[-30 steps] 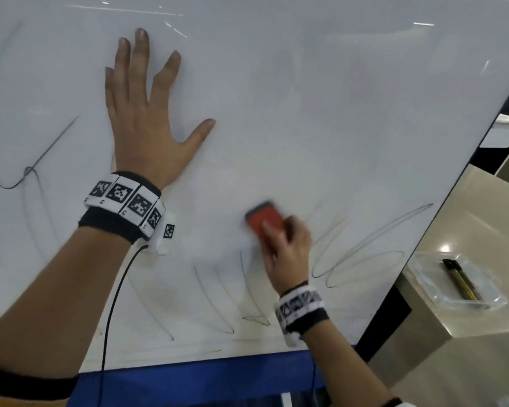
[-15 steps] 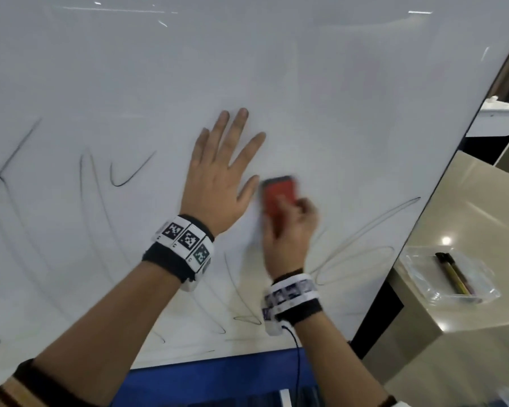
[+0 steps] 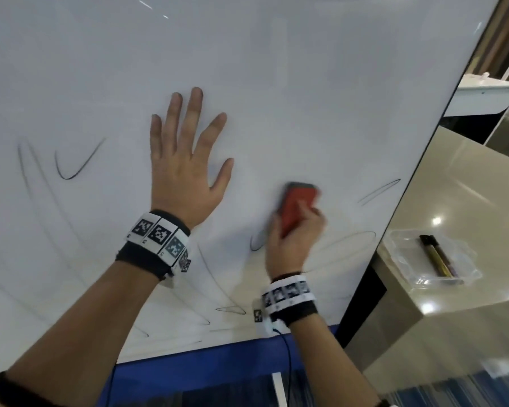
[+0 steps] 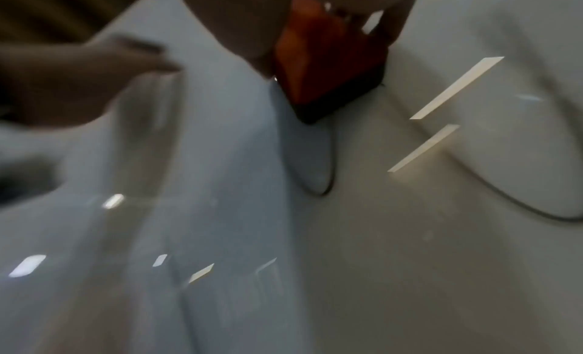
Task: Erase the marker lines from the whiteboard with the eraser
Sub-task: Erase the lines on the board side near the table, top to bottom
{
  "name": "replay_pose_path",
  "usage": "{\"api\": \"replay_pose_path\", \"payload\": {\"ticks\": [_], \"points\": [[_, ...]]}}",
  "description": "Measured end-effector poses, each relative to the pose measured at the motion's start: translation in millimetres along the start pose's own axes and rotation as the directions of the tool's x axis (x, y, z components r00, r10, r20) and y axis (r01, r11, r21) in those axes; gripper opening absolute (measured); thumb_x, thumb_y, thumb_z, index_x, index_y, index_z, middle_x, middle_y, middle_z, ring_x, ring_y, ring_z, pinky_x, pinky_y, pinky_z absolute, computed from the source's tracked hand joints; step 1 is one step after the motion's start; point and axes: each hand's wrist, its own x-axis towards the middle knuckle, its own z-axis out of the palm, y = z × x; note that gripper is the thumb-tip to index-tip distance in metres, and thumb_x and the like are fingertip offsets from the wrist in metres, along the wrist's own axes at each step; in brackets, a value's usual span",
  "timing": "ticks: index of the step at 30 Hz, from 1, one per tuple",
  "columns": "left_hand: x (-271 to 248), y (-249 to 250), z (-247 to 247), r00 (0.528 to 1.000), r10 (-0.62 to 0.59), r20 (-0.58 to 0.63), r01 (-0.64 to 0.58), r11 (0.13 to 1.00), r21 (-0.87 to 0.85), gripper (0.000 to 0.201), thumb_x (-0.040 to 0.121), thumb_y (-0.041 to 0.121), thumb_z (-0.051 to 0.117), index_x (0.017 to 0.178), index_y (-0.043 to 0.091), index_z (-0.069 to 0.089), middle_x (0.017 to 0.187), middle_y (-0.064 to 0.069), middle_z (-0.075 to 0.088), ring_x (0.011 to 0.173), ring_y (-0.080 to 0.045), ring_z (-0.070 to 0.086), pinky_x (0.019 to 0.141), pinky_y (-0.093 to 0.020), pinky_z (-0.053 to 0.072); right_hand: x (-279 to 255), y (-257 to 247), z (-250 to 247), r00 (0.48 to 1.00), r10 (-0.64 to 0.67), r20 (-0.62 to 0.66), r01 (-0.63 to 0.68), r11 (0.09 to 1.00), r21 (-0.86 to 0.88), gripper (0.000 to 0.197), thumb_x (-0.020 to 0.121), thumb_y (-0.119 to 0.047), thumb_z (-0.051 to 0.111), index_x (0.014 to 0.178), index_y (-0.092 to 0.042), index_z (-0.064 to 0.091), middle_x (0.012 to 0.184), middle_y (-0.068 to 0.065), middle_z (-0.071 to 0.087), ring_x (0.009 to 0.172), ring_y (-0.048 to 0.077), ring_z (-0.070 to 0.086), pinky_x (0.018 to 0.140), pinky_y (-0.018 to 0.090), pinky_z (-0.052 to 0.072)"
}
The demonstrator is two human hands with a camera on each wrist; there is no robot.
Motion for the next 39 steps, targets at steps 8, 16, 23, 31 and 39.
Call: {"api": "replay_pose_path", "payload": {"ticks": [8, 16, 23, 31, 39], "points": [[-3, -8, 4, 0.999, 0.031, -0.028, -0.032, 0.999, -0.013, 0.061, 0.102, 0.046, 0.054, 0.156, 0.022, 0.038, 0.167, -0.014, 0.019, 0.156, -0.038, 0.015, 0.126, -0.056, 0.010, -1, 74, -53, 0.973, 0.229, -0.042, -0.232, 0.967, -0.103, 0.049, 0.088, -0.019, 0.073, 0.129, -0.007, 0.052, 0.129, 0.018, 0.046, 0.119, 0.033, 0.048, 0.105, 0.057, 0.044], [-5, 3, 7, 0.998, -0.015, -0.056, 0.013, 0.999, -0.036, 0.060, 0.102, 0.045, 0.055, 0.154, 0.021, 0.039, 0.167, -0.016, 0.020, 0.155, -0.039, 0.015, 0.126, -0.055, 0.007, 130, 10, -64, 0.979, 0.137, -0.152, -0.129, 0.990, 0.058, 0.059, 0.090, -0.037, 0.066, 0.136, -0.008, 0.045, 0.129, 0.008, 0.045, 0.120, 0.029, 0.051, 0.104, 0.053, 0.046], [-5, 4, 8, 0.998, -0.028, -0.059, 0.027, 0.999, -0.030, 0.061, 0.102, 0.045, 0.055, 0.155, 0.020, 0.038, 0.167, -0.016, 0.019, 0.156, -0.039, 0.015, 0.126, -0.054, 0.006, 84, 69, -73, 0.838, 0.486, -0.248, -0.460, 0.874, 0.156, 0.056, 0.094, -0.028, 0.067, 0.139, -0.006, 0.041, 0.137, 0.017, 0.046, 0.120, 0.035, 0.055, 0.103, 0.049, 0.050], [-7, 8, 10, 0.997, -0.050, -0.067, 0.048, 0.998, -0.037, 0.061, 0.101, 0.045, 0.055, 0.155, 0.020, 0.039, 0.167, -0.016, 0.020, 0.155, -0.039, 0.014, 0.126, -0.055, 0.006, 109, 58, -79, 0.793, 0.560, -0.242, -0.518, 0.827, 0.216, 0.060, 0.093, -0.027, 0.066, 0.140, -0.004, 0.037, 0.139, 0.020, 0.046, 0.125, 0.037, 0.052, 0.108, 0.039, 0.045], [-7, 11, 11, 0.996, -0.069, -0.061, 0.066, 0.997, -0.042, 0.061, 0.102, 0.045, 0.054, 0.155, 0.019, 0.038, 0.167, -0.018, 0.020, 0.155, -0.040, 0.015, 0.126, -0.056, 0.007, 126, 70, -78, 0.935, 0.298, -0.191, -0.281, 0.953, 0.112, 0.062, 0.088, -0.031, 0.068, 0.140, -0.008, 0.042, 0.135, 0.011, 0.047, 0.124, 0.029, 0.052, 0.110, 0.044, 0.045]]}}
